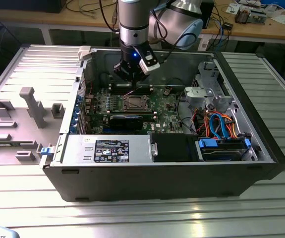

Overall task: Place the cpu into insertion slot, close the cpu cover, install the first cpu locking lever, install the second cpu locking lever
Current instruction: 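Install the first cpu locking lever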

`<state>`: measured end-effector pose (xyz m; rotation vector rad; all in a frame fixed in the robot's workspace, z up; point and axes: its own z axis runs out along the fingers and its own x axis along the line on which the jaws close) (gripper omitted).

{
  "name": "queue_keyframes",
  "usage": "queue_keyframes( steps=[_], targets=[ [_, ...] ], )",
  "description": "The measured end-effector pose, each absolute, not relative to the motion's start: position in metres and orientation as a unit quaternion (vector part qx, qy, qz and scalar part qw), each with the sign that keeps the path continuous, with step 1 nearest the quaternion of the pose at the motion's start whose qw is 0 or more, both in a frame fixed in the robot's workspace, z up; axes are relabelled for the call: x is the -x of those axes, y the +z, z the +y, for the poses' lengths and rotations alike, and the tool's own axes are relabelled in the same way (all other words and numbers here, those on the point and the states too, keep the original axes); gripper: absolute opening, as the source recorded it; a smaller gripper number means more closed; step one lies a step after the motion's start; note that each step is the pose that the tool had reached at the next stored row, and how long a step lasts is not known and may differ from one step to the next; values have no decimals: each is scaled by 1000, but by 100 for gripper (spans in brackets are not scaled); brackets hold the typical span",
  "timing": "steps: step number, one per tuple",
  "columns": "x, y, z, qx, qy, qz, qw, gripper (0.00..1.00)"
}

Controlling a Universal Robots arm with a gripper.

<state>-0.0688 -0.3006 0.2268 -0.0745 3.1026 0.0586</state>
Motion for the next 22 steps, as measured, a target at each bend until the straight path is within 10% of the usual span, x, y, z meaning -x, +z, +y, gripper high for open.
queue_keyframes(
  steps=[22],
  targets=[
    [51, 210, -301, 24, 19, 999, 19, 11]
  ],
)
